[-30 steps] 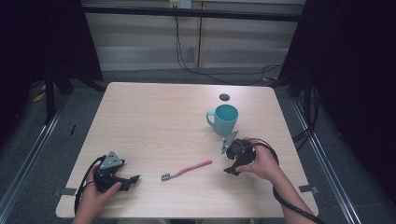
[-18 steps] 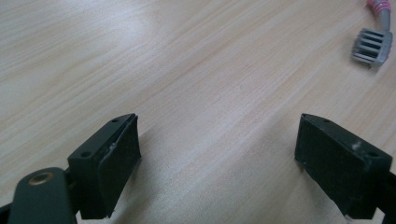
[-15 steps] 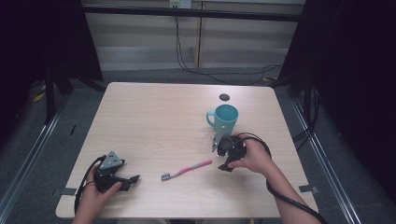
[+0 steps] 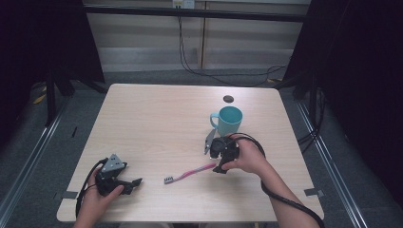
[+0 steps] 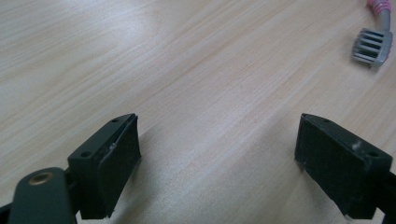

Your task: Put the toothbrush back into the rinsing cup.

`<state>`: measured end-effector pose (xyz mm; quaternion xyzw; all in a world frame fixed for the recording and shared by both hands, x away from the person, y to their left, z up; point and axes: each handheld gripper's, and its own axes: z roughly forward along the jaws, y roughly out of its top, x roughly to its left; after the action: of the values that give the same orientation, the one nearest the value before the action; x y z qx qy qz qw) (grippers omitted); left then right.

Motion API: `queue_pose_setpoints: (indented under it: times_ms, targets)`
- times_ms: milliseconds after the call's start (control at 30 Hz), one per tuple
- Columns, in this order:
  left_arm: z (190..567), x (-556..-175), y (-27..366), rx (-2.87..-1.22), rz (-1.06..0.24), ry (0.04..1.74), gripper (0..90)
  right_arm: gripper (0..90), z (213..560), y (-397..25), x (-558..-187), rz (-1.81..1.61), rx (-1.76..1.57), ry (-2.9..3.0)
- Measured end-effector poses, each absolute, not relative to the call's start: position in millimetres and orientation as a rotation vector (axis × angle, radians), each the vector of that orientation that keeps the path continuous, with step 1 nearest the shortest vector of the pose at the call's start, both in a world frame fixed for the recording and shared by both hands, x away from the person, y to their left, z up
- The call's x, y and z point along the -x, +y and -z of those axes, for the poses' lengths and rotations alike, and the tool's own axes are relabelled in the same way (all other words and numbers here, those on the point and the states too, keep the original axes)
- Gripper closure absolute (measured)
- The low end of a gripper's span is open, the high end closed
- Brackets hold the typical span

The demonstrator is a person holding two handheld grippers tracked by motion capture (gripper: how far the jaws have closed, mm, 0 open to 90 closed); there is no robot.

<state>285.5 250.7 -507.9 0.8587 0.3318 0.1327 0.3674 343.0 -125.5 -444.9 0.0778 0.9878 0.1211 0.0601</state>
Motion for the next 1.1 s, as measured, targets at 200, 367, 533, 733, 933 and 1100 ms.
queue_pose_setpoints:
  times_ms: [200, 367, 533, 733, 933, 1100]
  targets:
    - [508, -286, 251, -2.205, -0.341, 0.852, 13.8, 28.3, 443, -115, -345, -0.368, -0.196, 2.996]
    - [508, -286, 251, -2.205, -0.34, 0.852, 13.8, 29.2, 442, -108, -348, -0.368, -0.166, 2.999]
    - [508, -286, 251, -2.205, -0.34, 0.852, 13.8, 29.6, 441, -101, -349, -0.355, -0.156, 3.002]
    - [508, -286, 251, -2.205, -0.339, 0.852, 13.7, 30.3, 442, -94, -351, -0.358, -0.14, 3.007]
    - [508, -286, 251, -2.204, -0.339, 0.852, 13.7, 33.4, 445, -85, -351, -0.349, -0.114, 3.014]
    - [508, -286, 251, -2.205, -0.34, 0.852, 13.7, 39.3, 447, -81, -351, -0.361, -0.079, 3.036]
